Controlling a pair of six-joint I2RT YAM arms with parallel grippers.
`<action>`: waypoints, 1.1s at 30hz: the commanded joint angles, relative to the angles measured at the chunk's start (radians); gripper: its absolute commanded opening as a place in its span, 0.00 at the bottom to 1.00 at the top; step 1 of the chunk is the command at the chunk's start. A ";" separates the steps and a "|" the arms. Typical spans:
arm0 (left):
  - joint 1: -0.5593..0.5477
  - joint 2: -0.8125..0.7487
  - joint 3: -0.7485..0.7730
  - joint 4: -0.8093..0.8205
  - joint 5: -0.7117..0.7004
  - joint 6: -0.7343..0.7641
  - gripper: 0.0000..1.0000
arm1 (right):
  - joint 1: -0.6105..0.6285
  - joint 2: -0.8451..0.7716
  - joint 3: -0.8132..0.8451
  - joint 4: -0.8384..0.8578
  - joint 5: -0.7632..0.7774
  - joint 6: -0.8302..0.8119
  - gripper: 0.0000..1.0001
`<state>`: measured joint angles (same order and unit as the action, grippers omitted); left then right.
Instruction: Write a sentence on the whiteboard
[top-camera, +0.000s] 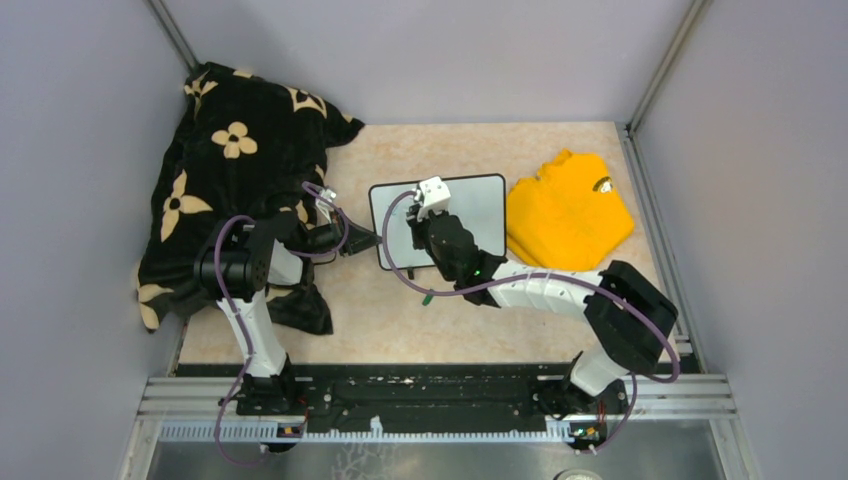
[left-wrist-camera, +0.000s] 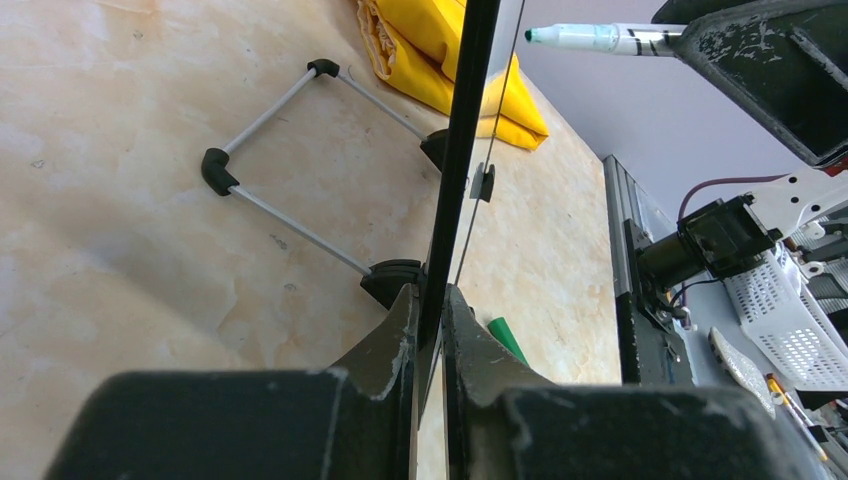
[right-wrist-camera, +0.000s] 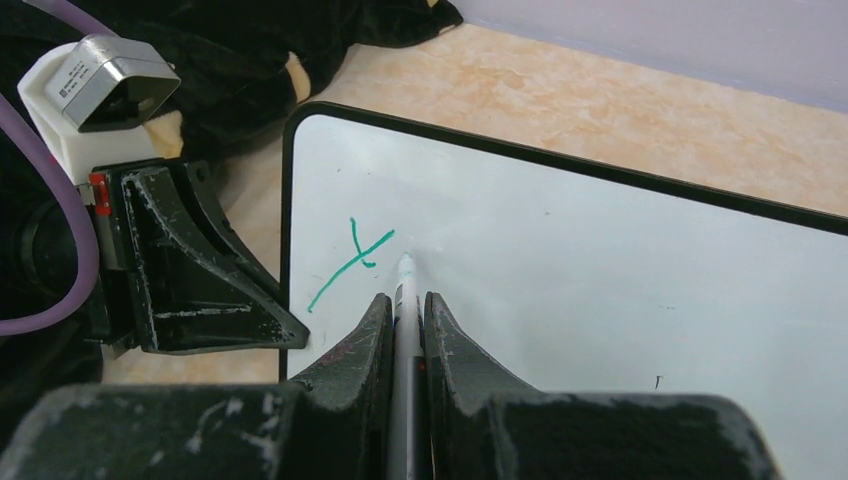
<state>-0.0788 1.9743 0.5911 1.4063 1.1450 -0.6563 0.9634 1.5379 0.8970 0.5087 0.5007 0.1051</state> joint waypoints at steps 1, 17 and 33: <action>-0.004 -0.014 -0.001 -0.030 0.013 0.019 0.00 | -0.013 0.021 0.035 0.045 -0.012 0.003 0.00; -0.004 -0.017 0.001 -0.043 0.015 0.026 0.00 | -0.020 0.039 0.011 0.019 -0.014 0.023 0.00; -0.004 -0.018 0.001 -0.049 0.016 0.027 0.00 | -0.041 -0.011 -0.035 -0.002 0.029 0.028 0.00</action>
<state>-0.0788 1.9686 0.5911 1.3853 1.1423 -0.6449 0.9524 1.5627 0.8745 0.5079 0.4732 0.1349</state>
